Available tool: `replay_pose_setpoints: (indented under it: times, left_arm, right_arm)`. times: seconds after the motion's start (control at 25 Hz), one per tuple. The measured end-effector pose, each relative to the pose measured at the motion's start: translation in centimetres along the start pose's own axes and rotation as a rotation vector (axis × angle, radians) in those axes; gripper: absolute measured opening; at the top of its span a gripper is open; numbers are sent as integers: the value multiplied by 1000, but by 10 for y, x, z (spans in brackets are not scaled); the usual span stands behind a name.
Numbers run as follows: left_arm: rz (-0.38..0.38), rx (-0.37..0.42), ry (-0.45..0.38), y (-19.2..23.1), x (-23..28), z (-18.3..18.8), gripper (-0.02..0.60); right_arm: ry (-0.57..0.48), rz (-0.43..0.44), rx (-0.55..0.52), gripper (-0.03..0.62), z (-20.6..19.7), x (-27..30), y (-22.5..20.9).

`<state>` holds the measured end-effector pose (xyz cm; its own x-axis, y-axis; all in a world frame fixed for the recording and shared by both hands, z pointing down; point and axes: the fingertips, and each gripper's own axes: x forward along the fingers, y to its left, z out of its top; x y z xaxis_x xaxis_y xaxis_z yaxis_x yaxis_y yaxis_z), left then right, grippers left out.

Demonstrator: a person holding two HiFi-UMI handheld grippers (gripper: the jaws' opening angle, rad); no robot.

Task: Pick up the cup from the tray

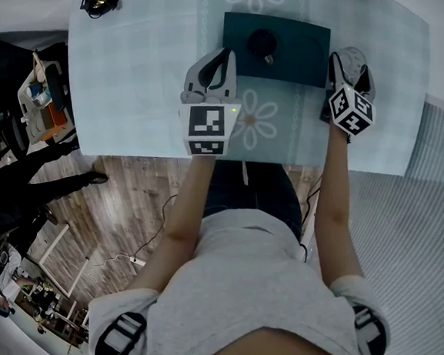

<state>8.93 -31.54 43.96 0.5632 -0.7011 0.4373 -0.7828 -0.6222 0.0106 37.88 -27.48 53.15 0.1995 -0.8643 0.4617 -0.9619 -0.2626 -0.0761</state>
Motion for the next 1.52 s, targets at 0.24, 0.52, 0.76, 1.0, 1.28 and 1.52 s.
replay_pose_setpoints:
  times: [0.24, 0.52, 0.76, 1.0, 1.28, 1.52]
  left_arm:
    - [-19, -5, -14, -8, 1, 4, 6]
    - [-34, -64, -21, -17, 2, 6, 6]
    - [0, -44, -15, -25, 9, 11, 21]
    - [-15, -65, 15, -42, 23, 12, 220]
    - [10, -55, 94, -52, 45, 0, 316]
    - [55, -41, 143, -50, 58, -6, 318]
  right_arm:
    - [-96, 5, -31, 344, 32, -34, 11]
    - [-166, 66, 27, 344, 49, -87, 54]
    - [-130, 130, 64, 342, 29, -104, 87]
    - [-106, 151, 84, 342, 19, -112, 96]
    - [-106, 131, 103, 342, 17, -113, 83]
    - [-95, 127, 121, 342, 12, -112, 74]
